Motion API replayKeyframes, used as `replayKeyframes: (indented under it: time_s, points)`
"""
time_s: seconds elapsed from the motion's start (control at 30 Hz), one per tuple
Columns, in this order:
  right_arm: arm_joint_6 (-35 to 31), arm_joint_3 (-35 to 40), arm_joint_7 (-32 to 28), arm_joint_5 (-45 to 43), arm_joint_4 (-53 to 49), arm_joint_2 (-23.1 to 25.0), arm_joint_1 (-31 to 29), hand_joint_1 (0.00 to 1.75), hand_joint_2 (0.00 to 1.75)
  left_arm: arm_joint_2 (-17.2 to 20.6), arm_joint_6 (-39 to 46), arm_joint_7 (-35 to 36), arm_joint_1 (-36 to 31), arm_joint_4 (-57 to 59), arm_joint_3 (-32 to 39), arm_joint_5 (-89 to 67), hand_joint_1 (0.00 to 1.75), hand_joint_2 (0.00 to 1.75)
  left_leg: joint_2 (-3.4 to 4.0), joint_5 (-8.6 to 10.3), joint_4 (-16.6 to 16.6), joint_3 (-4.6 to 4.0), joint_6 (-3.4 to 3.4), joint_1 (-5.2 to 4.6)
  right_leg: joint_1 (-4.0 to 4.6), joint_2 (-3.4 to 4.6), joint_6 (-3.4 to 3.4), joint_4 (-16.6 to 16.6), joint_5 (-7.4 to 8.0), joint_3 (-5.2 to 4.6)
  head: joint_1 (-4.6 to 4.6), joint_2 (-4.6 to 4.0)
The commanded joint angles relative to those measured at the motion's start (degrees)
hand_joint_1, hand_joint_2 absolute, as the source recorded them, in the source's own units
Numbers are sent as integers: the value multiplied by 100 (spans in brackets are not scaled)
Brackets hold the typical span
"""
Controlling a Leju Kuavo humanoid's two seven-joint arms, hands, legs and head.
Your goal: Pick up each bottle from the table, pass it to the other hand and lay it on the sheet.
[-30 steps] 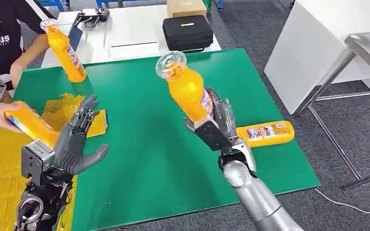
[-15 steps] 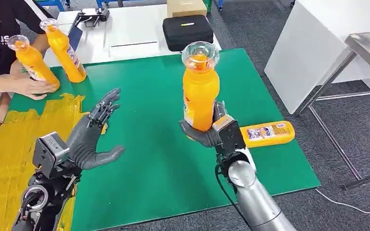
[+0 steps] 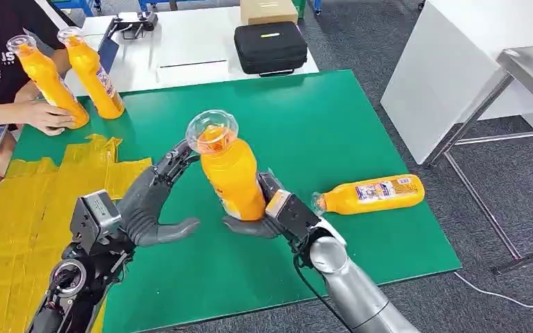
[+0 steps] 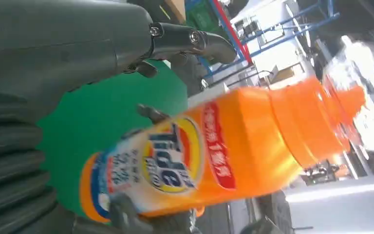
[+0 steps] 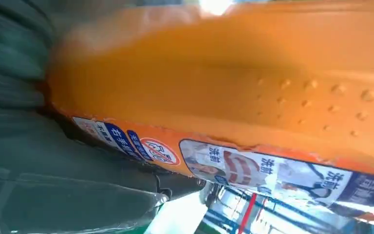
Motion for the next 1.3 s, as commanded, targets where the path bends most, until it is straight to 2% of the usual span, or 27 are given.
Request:
replayKeyframes:
  time_s: [0.03, 0.23, 0.57, 0.6, 0.63, 0.67, 0.77, 0.83, 0.87, 0.97, 1.07, 1.1, 1.13, 1.23, 1.27, 1.3]
  points:
    - [-191, 530, 30, 227, 701, 157, -642, 175, 175, -7, -59, 52, -237, 273, -278, 71, 0, 175, 18, -11, 0, 25, -11, 4, 2, 37, -14, -4, -5, 22, 0, 0]
    - [-622, 664, 211, 477, 979, 347, -878, 175, 175, -70, 52, 67, -223, 175, -435, 26, 0, 175, 9, -9, -1, 25, -12, 6, 4, 28, -15, -5, -6, 24, -2, 0]
    - [-582, 1167, 471, 705, 995, 650, -1143, 175, 175, -250, 272, 142, -325, 334, -693, -236, 0, 175, 7, -3, -2, 10, -6, 2, 1, 20, -8, -2, -2, 9, 0, 0]
    - [-582, 1167, 471, 705, 995, 650, -1143, 175, 175, -250, 272, 142, -325, 334, -693, -236, 0, 175, 16, -19, -1, 45, -17, 7, 4, 46, -22, -6, -14, 45, 0, 0]
    - [-582, 1167, 471, 705, 995, 650, -1143, 175, 175, -250, 272, 142, -325, 334, -693, -236, 0, 175, 5, -4, -1, 11, -7, 4, 3, 17, -9, -3, -3, 12, 0, 0]
    - [-568, 1210, 465, 712, 966, 611, -1142, 175, 175, -242, 300, 139, -328, 341, -686, -263, 0, 175, 7, -11, -1, 29, -12, 5, 3, 28, -15, -4, -10, 29, -2, 2]
    - [-288, 1552, 540, 800, 911, 630, -1225, 175, 175, -308, 419, 163, -361, 426, -686, -350, 0, 175, 1, -1, -3, 7, -5, 1, 0, 12, -7, -3, -2, 6, 4, 0]
    - [-112, 1779, 612, 869, 864, 661, -1254, 175, 175, -334, 504, 173, -376, 482, -680, -409, 0, 175, 11, -14, 1, 32, -12, 7, 5, 35, -16, -5, -10, 32, 2, 0]
    - [-16, 1874, 666, 868, 859, 679, -1266, 175, 175, -350, 620, 198, -371, 507, -655, -496, 0, 175, 10, -4, -2, 8, -5, 1, 0, 21, -7, -1, -2, 6, -2, 0]
    - [172, 2141, 696, 869, 853, 730, -1315, 175, 175, -373, 819, 248, -364, 582, -605, -633, 0, 175, 4, -3, -3, 9, -6, 2, 1, 15, -8, -3, -3, 9, 0, 0]
    - [313, 2158, 764, 610, 865, 727, -1332, 175, 175, -367, 992, 297, -368, 610, -614, -827, 0, 175, 5, -4, -4, 11, -6, -2, -3, 18, -8, -1, -4, 10, -7, 0]
    - [311, 2151, 764, 603, 871, 717, -1340, 175, 175, -367, 993, 296, -367, 606, -617, -829, 0, 175, 14, -21, -4, 48, -17, 5, 2, 44, -22, -6, -17, 48, 4, 0]
    - [311, 2143, 762, 596, 876, 707, -1345, 175, 175, -367, 993, 296, -366, 601, -620, -829, 0, 175, 9, -7, -3, 17, -8, 5, 4, 25, -11, -6, -4, 18, 0, 0]
    - [305, 2195, 755, 595, 879, 691, -1382, 175, 175, -362, 1057, 335, -349, 598, -607, -845, 0, 175, 5, -9, -3, 21, -10, 6, 4, 24, -13, -6, -7, 23, 2, 0]
    - [303, 2204, 755, 591, 878, 691, -1383, 175, 175, -362, 1082, 341, -341, 598, -605, -863, 0, 175, 10, -22, -4, 51, -18, 11, 7, 43, -24, -11, -18, 54, -2, 0]
    - [301, 2208, 755, 591, 881, 690, -1383, 175, 175, -366, 1096, 343, -334, 596, -598, -860, 0, 175, 11, -12, -3, 27, -11, 4, 2, 33, -14, -5, -8, 27, 0, 0]
